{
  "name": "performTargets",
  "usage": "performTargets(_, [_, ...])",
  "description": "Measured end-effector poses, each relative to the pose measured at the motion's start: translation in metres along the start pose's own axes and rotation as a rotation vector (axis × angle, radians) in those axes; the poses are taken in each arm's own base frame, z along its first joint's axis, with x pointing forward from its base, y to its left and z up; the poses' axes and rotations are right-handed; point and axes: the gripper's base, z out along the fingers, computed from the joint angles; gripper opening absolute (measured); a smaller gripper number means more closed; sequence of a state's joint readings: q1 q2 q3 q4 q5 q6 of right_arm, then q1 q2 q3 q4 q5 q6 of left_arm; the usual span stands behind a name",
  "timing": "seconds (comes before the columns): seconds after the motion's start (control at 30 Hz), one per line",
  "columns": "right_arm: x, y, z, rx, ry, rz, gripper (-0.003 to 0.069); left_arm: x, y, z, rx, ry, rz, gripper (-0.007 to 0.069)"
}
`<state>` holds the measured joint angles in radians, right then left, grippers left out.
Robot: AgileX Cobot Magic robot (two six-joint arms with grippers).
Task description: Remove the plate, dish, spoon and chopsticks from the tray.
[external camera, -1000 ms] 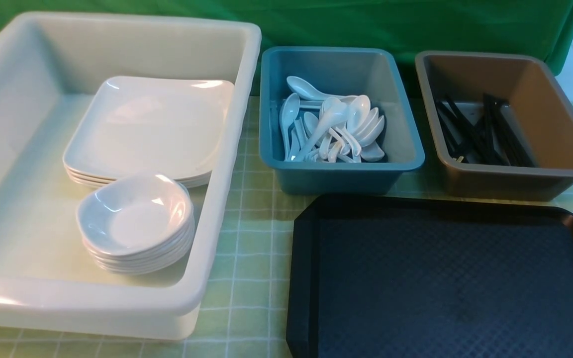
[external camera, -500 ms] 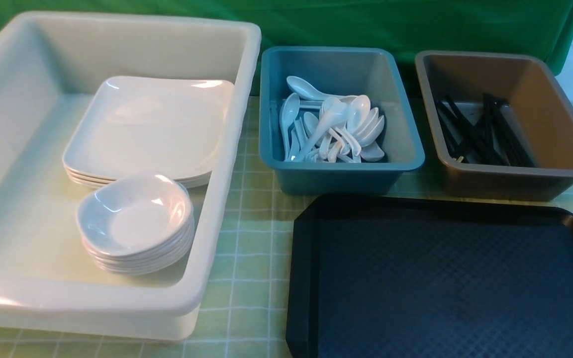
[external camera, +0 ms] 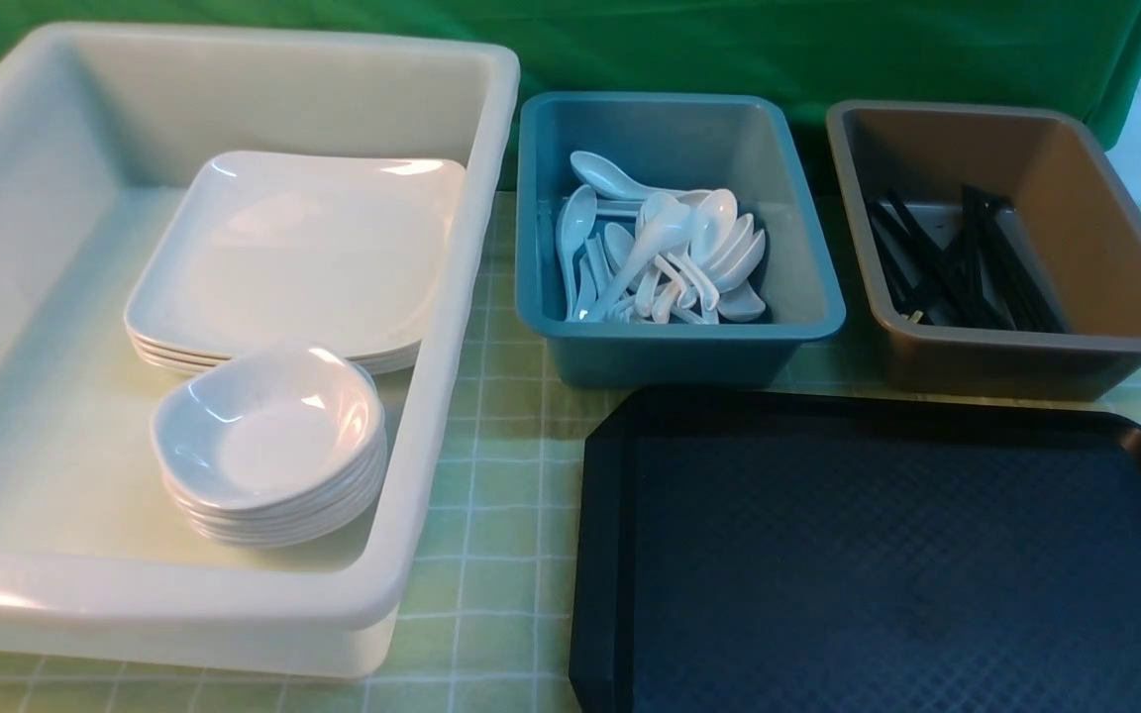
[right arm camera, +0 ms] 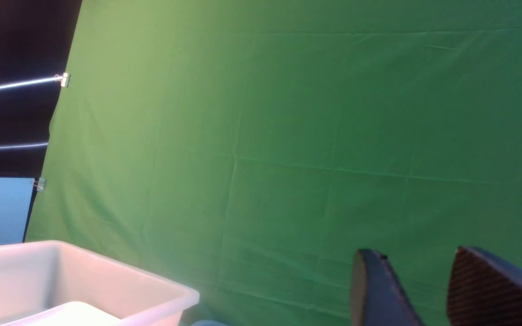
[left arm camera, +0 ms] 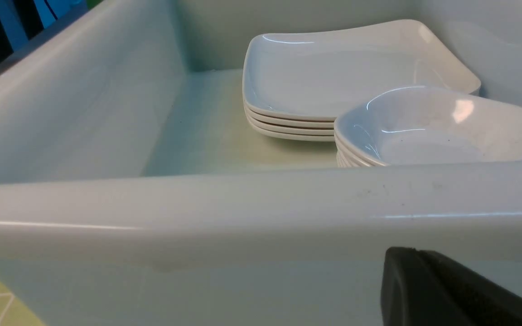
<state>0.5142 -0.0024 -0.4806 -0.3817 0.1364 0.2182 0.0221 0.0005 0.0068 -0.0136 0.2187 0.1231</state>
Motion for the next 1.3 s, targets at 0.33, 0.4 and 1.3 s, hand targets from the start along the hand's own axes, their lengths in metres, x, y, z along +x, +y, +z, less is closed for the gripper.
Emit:
performTargets(0.33, [0.000, 0.001, 0.000, -0.010, -0.002, 0.048, 0.0239, 0.000, 0.000, 0.000, 0.000, 0.000, 0.000, -0.0013])
performTargets(0.4, [0.000, 0.002, 0.000, -0.021, -0.001, 0.067, 0.0239, 0.000, 0.000, 0.000, 0.000, 0.000, 0.000, -0.0013])
performTargets(1.3, [0.173, 0.002, -0.026, 0.375, 0.688, -0.145, 0.0240, 0.000, 0.000, 0.000, 0.000, 0.002, 0.000, -0.0013])
